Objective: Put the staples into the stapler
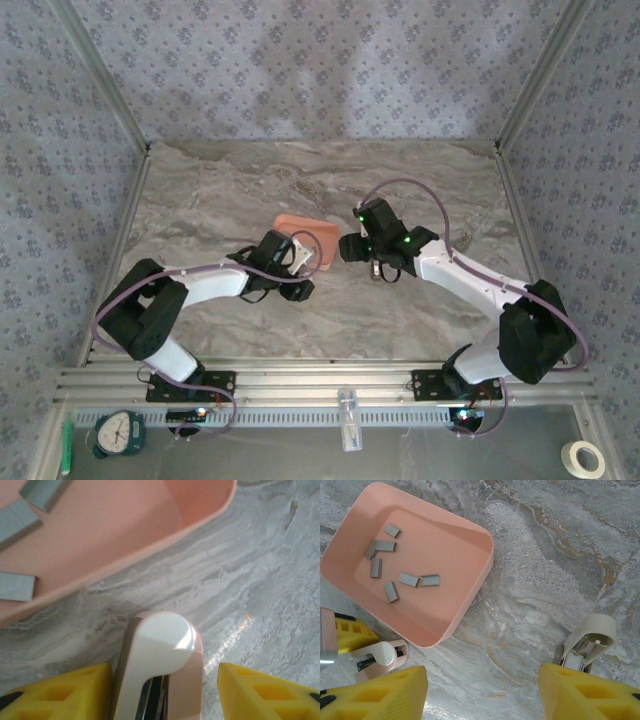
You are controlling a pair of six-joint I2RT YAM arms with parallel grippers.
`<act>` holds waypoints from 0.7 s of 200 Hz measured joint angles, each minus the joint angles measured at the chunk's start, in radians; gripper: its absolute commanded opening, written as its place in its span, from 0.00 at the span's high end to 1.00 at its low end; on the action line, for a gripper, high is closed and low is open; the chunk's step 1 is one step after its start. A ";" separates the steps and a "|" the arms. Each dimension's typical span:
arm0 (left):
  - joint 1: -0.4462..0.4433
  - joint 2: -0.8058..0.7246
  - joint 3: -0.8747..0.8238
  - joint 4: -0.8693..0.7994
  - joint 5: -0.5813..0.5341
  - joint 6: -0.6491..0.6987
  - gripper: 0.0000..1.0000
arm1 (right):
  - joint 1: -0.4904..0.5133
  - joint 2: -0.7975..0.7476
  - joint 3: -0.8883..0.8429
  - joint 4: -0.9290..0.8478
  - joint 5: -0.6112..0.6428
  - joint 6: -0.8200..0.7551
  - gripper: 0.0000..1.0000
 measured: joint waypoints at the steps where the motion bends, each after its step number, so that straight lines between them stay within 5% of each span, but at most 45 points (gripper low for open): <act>1: -0.002 0.000 0.000 -0.002 -0.002 0.000 0.44 | 0.000 0.000 0.000 0.000 0.000 0.000 0.38; 140: -0.027 -0.077 -0.024 -0.045 -0.076 0.076 0.69 | -0.020 -0.078 -0.070 0.062 -0.071 -0.014 0.38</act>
